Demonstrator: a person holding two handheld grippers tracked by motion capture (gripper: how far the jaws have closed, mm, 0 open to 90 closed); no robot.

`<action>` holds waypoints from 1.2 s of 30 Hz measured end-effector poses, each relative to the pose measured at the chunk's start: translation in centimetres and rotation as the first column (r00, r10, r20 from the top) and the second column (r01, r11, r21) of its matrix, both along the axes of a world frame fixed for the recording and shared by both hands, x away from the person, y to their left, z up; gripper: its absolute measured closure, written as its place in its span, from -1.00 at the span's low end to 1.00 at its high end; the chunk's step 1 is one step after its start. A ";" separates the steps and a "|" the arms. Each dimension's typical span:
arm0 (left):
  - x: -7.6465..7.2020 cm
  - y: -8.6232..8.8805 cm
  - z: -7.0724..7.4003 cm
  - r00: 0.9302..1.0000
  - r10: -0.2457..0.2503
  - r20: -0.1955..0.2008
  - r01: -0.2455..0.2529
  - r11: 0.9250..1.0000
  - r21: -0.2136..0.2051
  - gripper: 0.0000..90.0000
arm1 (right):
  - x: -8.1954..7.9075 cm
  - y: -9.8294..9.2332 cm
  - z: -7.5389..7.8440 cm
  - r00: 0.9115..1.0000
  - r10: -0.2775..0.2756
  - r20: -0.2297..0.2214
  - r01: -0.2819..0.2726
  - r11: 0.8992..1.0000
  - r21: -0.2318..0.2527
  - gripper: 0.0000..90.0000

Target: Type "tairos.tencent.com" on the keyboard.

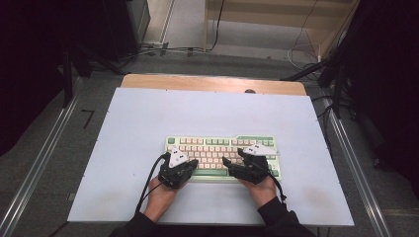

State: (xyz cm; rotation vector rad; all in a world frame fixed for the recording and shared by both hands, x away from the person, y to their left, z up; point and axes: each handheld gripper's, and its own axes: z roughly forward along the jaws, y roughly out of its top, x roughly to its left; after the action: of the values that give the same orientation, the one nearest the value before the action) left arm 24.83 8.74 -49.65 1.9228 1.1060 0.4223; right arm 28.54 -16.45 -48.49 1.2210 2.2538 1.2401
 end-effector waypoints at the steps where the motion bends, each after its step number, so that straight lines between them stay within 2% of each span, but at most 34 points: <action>1: 0.0 0.0 0.0 1.000 0.000 0.000 0.000 1.000 0.000 1.00 | 0.0 0.0 0.0 1.000 0.000 0.000 0.000 1.000 -0.001 -0.33; 15: 0.2 0.0 -0.2 1.000 0.004 -0.014 -0.004 1.000 0.004 1.00 | 0.0 0.0 0.0 1.000 0.000 0.001 0.000 1.000 -0.004 -0.33; 19: 0.0 0.2 0.0 1.000 0.012 0.000 -0.012 0.999 -0.032 1.00 | 0.0 -0.1 0.0 1.000 -0.005 0.002 0.005 1.000 -0.001 -0.32; 22: -0.1 0.4 0.2 1.000 0.020 0.015 -0.019 0.998 -0.057 0.78 | 0.0 -0.2 0.1 1.000 -0.006 0.004 0.006 1.000 0.001 -0.32; 25: -0.3 0.5 0.4 0.999 0.033 0.039 -0.030 0.997 -0.075 0.42 | 0.0 -0.2 0.1 1.000 -0.009 0.009 0.009 1.000 0.001 -0.28; 28: -0.5 0.8 0.7 0.997 0.050 0.062 -0.044 0.995 -0.092 0.16 | -0.1 -0.3 0.2 1.000 -0.015 0.019 0.015 1.000 0.002 -0.14; 31: -0.6 1.1 0.8 0.995 0.068 0.072 -0.061 0.993 -0.098 0.01 | -0.1 -0.4 0.3 0.999 -0.027 0.034 0.027 1.000 0.004 0.09; 36: -0.8 1.5 1.0 0.993 0.091 0.081 -0.082 0.991 -0.107 -0.04 | 0.1 -0.6 0.2 0.998 -0.038 0.042 0.038 0.999 0.012 0.46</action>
State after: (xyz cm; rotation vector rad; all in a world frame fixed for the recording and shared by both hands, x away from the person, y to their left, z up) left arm 24.06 10.22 -48.66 1.7556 1.1366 0.4814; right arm 28.60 -17.01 -48.24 1.2243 2.1864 1.2539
